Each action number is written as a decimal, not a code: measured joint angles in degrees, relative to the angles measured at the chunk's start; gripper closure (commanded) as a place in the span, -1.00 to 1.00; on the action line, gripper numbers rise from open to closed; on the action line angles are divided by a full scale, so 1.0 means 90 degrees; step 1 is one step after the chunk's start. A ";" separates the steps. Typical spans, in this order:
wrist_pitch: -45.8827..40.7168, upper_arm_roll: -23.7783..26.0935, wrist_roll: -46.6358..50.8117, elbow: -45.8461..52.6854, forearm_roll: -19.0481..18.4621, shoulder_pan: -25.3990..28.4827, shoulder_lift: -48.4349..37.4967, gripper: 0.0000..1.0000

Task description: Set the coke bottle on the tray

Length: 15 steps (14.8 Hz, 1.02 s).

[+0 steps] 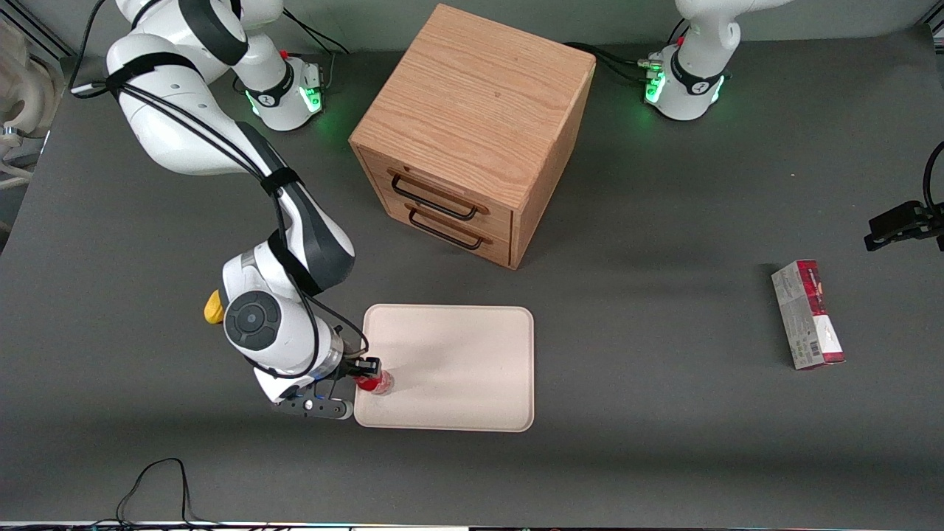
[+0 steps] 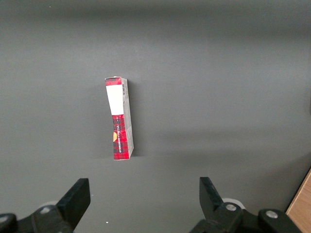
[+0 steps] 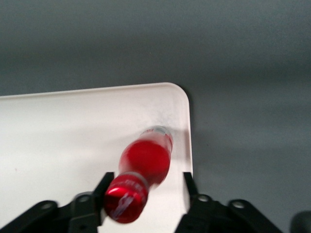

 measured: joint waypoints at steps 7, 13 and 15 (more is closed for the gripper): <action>-0.0185 -0.0282 -0.0216 0.0015 -0.0041 0.0039 -0.0581 -1.00; -0.1249 -0.1375 -0.2073 -0.1463 0.1005 0.0043 -0.2728 -1.00; -0.1660 -0.1883 -0.2606 -0.2099 0.1506 0.0023 -0.3564 -1.00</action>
